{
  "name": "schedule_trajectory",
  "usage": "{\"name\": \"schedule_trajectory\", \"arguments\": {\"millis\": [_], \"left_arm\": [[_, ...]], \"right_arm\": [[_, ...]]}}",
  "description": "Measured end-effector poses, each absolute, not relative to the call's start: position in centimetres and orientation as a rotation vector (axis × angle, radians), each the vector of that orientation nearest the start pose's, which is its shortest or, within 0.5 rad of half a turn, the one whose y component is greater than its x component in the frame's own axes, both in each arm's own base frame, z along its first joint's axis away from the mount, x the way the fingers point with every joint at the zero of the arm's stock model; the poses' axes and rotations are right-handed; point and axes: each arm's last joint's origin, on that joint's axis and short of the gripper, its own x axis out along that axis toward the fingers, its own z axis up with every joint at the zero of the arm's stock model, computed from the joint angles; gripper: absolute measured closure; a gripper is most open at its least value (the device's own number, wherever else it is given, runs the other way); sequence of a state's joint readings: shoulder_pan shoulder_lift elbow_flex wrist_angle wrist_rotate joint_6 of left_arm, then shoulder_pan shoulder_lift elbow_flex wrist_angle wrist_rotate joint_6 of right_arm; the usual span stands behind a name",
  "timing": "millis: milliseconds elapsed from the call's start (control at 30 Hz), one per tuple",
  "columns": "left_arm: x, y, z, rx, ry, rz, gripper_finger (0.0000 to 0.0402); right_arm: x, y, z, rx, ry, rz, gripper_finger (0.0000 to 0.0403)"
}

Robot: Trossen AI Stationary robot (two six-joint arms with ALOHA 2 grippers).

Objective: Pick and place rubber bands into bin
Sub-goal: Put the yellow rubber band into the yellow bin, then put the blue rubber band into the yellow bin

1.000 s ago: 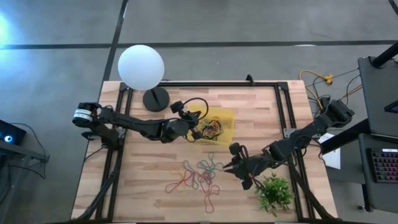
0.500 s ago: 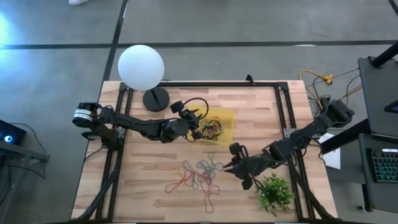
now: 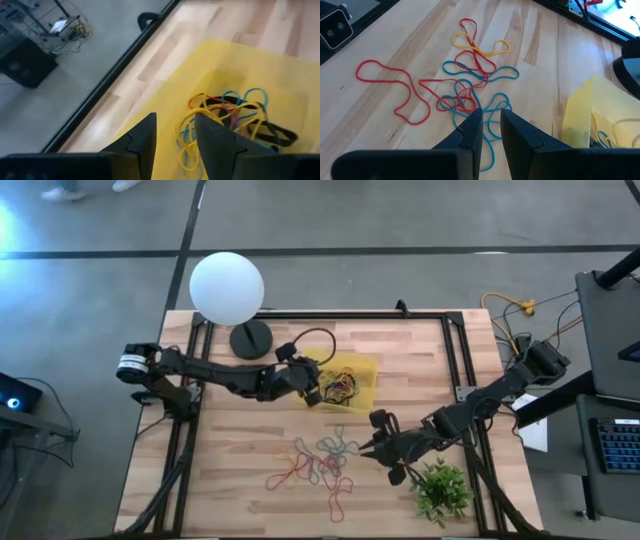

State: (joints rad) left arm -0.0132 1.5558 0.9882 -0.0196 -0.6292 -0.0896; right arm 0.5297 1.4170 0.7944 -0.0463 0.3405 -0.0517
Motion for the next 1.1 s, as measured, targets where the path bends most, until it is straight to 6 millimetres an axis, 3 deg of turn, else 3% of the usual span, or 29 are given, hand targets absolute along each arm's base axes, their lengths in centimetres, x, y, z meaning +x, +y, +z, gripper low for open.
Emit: {"name": "schedule_trajectory", "arguments": {"millis": [400, 533, 700, 833, 1100], "left_arm": [[33.2, 1.0, 23.8, 0.106, 0.539, 0.574, 0.0283], [33.1, 0.1, 23.9, 0.11, 0.547, 0.529, 0.0283], [32.1, -2.8, 24.7, 0.127, 0.556, 0.406, 0.0283], [30.6, -6.4, 25.5, 0.128, 0.527, 0.294, 0.0283], [26.7, -13.3, 24.8, 0.086, 0.492, 0.112, 0.0283]], "right_arm": [[25.3, 13.7, 21.1, -0.333, 0.605, 0.198, 0.0346], [25.2, 13.6, 20.9, -0.322, 0.634, 0.19, 0.0346], [24.2, 12.4, 19.9, -0.288, 0.809, 0.126, 0.0346], [23.9, 10.9, 19.3, -0.222, 0.939, 0.087, 0.0346], [25.0, 8.2, 19.1, -0.078, 1.004, 0.097, 0.0346]]}}
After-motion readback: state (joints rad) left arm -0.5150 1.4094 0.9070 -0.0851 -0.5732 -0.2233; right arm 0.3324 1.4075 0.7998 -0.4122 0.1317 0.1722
